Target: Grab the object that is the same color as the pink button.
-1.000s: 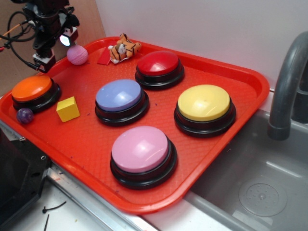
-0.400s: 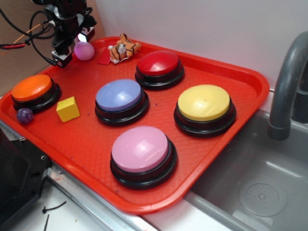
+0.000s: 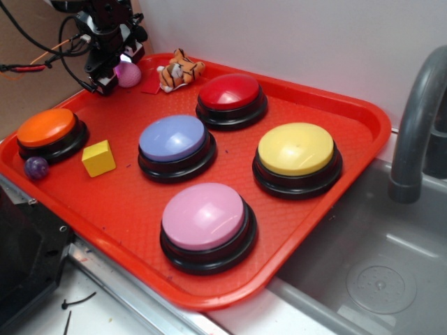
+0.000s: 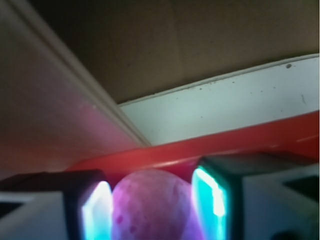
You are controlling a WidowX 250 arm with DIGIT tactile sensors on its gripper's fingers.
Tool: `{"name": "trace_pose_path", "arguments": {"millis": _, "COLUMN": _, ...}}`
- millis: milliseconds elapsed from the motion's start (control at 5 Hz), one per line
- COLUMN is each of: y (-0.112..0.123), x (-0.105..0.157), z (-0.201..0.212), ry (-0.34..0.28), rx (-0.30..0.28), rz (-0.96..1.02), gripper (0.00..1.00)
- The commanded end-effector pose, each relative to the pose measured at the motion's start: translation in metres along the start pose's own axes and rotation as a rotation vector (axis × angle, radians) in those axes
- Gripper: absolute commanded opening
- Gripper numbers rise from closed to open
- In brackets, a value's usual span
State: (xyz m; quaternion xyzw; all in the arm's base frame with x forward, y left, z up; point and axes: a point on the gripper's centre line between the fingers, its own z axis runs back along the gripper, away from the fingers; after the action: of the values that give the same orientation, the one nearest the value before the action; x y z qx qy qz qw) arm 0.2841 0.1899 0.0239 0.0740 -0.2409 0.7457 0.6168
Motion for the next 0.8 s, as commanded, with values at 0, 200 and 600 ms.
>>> {"name": "trace_pose_path", "arguments": {"millis": 0, "y": 0.007, "x": 0.009, "z": 0.043, "ry": 0.054, "rx": -0.017, "rz": -0.309, "gripper": 0.0}}
{"name": "trace_pose_path", "arguments": {"millis": 200, "y": 0.001, "x": 0.003, "z": 0.084, "ry": 0.178, "rx": -0.04, "rz": -0.548, "gripper": 0.0}}
{"name": "trace_pose_path", "arguments": {"millis": 600, "y": -0.001, "x": -0.009, "z": 0.146, "ry": 0.585, "rx": -0.172, "rz": -0.927, "gripper": 0.0}}
